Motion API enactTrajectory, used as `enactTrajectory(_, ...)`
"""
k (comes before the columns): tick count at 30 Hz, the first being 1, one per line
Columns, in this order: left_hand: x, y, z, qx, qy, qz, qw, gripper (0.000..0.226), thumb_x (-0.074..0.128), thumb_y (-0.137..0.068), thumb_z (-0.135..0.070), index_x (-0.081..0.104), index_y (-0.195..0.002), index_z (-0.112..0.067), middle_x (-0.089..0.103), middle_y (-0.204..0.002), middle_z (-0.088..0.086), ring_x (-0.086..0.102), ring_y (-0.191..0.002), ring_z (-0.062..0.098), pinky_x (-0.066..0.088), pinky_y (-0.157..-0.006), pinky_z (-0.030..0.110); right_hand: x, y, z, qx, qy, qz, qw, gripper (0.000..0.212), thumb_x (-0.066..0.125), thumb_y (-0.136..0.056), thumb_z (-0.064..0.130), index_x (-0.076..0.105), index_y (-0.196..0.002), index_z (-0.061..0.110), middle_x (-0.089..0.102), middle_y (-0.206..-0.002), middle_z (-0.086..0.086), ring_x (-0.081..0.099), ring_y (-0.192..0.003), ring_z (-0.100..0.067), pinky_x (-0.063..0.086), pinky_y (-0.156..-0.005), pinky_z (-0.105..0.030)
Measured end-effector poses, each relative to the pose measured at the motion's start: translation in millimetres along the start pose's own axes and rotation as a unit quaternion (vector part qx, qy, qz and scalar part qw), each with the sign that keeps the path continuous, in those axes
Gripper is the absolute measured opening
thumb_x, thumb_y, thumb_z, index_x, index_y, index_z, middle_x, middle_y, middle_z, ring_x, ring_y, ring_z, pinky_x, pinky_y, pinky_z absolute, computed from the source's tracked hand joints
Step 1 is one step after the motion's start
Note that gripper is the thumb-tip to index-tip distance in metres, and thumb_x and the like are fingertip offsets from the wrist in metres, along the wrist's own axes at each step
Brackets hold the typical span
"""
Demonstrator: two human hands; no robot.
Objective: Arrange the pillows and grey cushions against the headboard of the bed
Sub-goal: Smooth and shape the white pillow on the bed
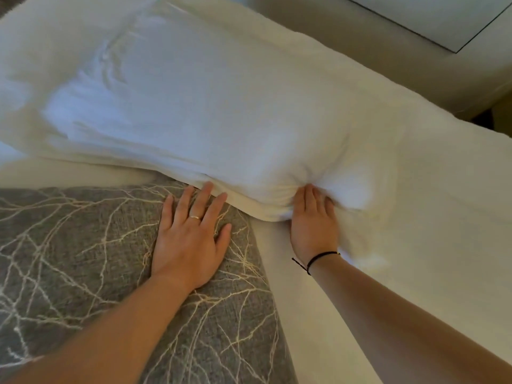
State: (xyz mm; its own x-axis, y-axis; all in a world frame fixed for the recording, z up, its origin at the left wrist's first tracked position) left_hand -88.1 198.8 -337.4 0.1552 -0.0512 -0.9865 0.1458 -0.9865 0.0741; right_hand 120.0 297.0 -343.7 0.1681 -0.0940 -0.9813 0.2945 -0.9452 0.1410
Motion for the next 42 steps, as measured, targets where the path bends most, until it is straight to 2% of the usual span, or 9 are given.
enactTrajectory(6, 6, -2, -2, 0.007, -0.011, -0.017, 1.000, 0.058, 0.021, -0.098, -0.056, 0.026, -0.151, -0.032, 0.023, -0.163, 0.001, 0.020, -0.148, 0.030, 0.011, -0.121, 0.054, -11, -24, -8, -0.013, -0.033, -0.024, 0.999, 0.025, 0.050, -0.081, 0.002, 0.064, -0.101, 0.005, 0.065, -0.099, -0.015, 0.062, -0.095, -0.037, 0.045, -0.080, -0.042)
enactTrajectory(12, -1, 0, -8, 0.033, -0.031, -0.010, 0.999, 0.058, 0.022, -0.099, -0.057, 0.003, -0.153, -0.045, 0.007, -0.165, 0.003, 0.020, -0.148, 0.032, 0.014, -0.118, 0.060, -40, -15, -20, 0.013, -0.087, 0.017, 0.996, 0.032, 0.046, -0.084, 0.005, 0.064, -0.108, 0.017, 0.067, -0.104, -0.005, 0.063, -0.097, -0.032, 0.048, -0.074, -0.035)
enactTrajectory(18, -68, 3, -35, 0.028, 0.000, -0.020, 0.999, 0.089, 0.052, -0.090, -0.054, -0.009, -0.153, -0.043, -0.018, -0.164, 0.003, 0.007, -0.150, 0.036, 0.016, -0.115, 0.066, -122, 38, -21, -0.021, -0.182, 0.014, 0.983, 0.027, 0.053, -0.086, 0.011, 0.066, -0.108, 0.018, 0.068, -0.100, -0.003, 0.064, -0.092, -0.029, 0.048, -0.074, -0.034)
enactTrajectory(22, -151, 16, -73, 0.086, -0.004, -0.088, 0.992, 0.082, 0.071, -0.083, -0.044, 0.024, -0.151, -0.044, 0.022, -0.162, 0.001, 0.026, -0.143, 0.039, 0.014, -0.119, 0.060, -182, 112, -50, -0.022, -0.259, 0.009, 0.966, 0.004, 0.056, -0.087, 0.019, 0.059, -0.084, 0.017, 0.060, -0.081, 0.001, 0.058, -0.078, -0.025, 0.035, -0.062, -0.030)
enactTrajectory(27, -234, 55, -170, 0.247, -0.019, -0.129, 0.960, 0.055, 0.085, -0.058, -0.018, 0.071, -0.111, -0.027, 0.071, -0.112, -0.002, 0.054, -0.115, 0.033, 0.027, -0.113, 0.058, -235, 226, -136, 0.036, -0.306, 0.002, 0.951, 0.026, 0.061, -0.089, 0.026, 0.047, -0.068, 0.019, 0.043, -0.061, 0.005, 0.044, -0.060, -0.021, 0.023, -0.052, -0.030)
enactTrajectory(31, -266, 115, -274, 0.349, 0.040, -0.084, 0.933, 0.042, 0.086, -0.047, -0.002, 0.077, -0.085, -0.019, 0.074, -0.082, 0.000, 0.068, -0.078, 0.026, 0.054, -0.083, 0.037, -257, 323, -208, 0.066, -0.280, 0.044, 0.957, 0.030, 0.059, -0.091, 0.032, 0.044, -0.067, 0.023, 0.043, -0.064, 0.007, 0.045, -0.066, -0.020, 0.022, -0.057, -0.032)
enactTrajectory(35, -267, 176, -376, 0.412, 0.041, 0.038, 0.909, 0.014, 0.072, -0.067, -0.010, 0.069, -0.072, -0.023, 0.065, -0.071, -0.002, 0.063, -0.068, 0.024, 0.036, -0.057, 0.027, -262, 414, -295, 0.109, -0.291, 0.117, 0.943, 0.041, 0.063, -0.086, 0.038, 0.039, -0.056, 0.023, 0.042, -0.057, 0.004, 0.039, -0.054, -0.010, 0.027, -0.049, -0.026)
enactTrajectory(40, -217, 248, -476, 0.471, -0.062, 0.119, 0.872, 0.020, 0.050, -0.094, -0.019, 0.068, -0.102, -0.021, 0.065, -0.103, 0.004, 0.059, -0.093, 0.028, 0.029, -0.070, 0.033, -205, 512, -350, 0.161, -0.240, 0.228, 0.930, 0.031, 0.055, -0.087, 0.045, 0.050, -0.068, 0.021, 0.061, -0.076, 0.000, 0.056, -0.071, -0.018, 0.041, -0.062, -0.029)
enactTrajectory(42, -201, 261, -496, 0.467, -0.105, 0.128, 0.869, 0.023, 0.046, -0.095, -0.014, 0.065, -0.106, -0.018, 0.064, -0.108, 0.007, 0.058, -0.097, 0.029, 0.032, -0.073, 0.034, -181, 537, -349, 0.171, -0.231, 0.204, 0.936, 0.033, 0.045, -0.090, 0.050, 0.048, -0.073, 0.021, 0.058, -0.076, -0.001, 0.057, -0.075, -0.023, 0.039, -0.062, -0.031)
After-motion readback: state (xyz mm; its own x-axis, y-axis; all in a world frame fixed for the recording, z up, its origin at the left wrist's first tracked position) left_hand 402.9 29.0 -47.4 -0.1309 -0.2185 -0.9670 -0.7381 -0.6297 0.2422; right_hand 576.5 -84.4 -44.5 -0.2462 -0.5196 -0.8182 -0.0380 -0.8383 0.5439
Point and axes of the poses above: each hand's wrist, its own y-axis away from the middle knuckle, its own x-axis out of the palm, z = x × y, the point moved 5 cm from there along -y, towards the middle knuckle
